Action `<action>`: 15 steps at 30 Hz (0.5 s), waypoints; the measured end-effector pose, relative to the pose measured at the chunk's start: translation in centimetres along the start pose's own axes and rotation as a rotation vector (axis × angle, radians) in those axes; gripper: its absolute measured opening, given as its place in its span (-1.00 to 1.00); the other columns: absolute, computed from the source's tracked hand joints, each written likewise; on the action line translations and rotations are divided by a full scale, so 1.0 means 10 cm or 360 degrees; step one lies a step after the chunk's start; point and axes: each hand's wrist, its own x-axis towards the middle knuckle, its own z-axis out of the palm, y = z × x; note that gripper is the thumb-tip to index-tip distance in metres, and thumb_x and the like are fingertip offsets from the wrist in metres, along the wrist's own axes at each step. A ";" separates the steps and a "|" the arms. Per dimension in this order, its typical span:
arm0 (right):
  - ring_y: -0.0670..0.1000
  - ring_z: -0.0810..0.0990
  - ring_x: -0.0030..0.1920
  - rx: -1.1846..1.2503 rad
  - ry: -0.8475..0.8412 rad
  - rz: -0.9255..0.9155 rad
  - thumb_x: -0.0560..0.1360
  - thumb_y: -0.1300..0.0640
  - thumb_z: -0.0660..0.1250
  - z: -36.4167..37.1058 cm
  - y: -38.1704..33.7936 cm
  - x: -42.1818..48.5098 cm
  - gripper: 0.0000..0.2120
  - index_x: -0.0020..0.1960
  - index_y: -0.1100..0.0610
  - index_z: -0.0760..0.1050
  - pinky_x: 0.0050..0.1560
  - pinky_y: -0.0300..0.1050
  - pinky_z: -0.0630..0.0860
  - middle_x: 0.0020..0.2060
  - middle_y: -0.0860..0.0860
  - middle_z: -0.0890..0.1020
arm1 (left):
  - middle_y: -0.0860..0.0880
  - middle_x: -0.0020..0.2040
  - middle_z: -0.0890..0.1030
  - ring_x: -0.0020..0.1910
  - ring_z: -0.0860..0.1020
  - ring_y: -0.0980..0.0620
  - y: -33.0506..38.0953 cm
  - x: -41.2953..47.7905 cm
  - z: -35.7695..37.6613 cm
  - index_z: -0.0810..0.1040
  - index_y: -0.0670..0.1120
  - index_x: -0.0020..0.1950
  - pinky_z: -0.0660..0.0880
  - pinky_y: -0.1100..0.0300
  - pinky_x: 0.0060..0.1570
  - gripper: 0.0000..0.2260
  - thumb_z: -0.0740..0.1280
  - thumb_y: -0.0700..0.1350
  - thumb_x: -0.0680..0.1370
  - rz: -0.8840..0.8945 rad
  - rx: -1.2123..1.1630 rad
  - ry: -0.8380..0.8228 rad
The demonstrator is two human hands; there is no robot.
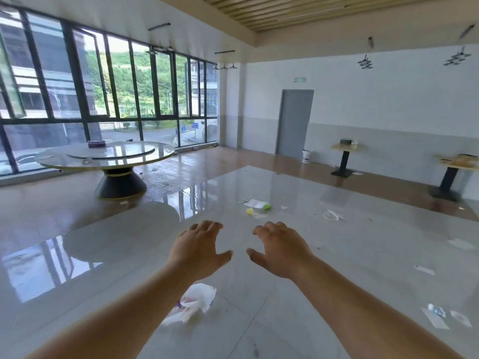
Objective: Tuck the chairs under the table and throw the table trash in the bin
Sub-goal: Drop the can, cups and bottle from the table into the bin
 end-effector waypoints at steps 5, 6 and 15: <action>0.13 0.47 0.32 0.0112 -0.0061 -0.0245 0.58 -0.32 0.22 0.54 -0.12 1.10 -0.43 0.44 0.00 0.42 0.26 0.08 0.46 0.30 0.05 0.55 | 0.06 0.51 0.45 0.43 0.45 -0.06 -0.78 0.32 0.30 0.36 0.12 0.53 0.44 -0.02 0.33 -0.29 0.31 0.45 0.47 -0.0281 0.0142 -0.0032; 0.12 0.47 0.32 0.0150 -0.0085 -0.0326 0.58 -0.32 0.23 0.67 -0.22 1.34 -0.44 0.44 -0.01 0.42 0.25 0.06 0.46 0.30 0.04 0.55 | 0.05 0.51 0.46 0.43 0.45 -0.07 -0.99 0.31 0.35 0.37 0.11 0.53 0.45 -0.01 0.33 -0.29 0.33 0.43 0.47 -0.0392 0.0152 -0.0052; 0.14 0.46 0.38 0.0422 -0.0421 -0.1367 0.58 -0.21 0.30 1.55 -2.36 2.63 -0.44 0.49 0.03 0.42 0.33 -0.02 0.40 0.35 0.07 0.58 | -0.03 0.50 0.40 0.45 0.37 -0.13 -2.55 -0.95 0.12 0.28 0.04 0.55 0.40 -0.05 0.38 -0.31 0.32 0.35 0.53 -0.1653 0.0238 -0.0112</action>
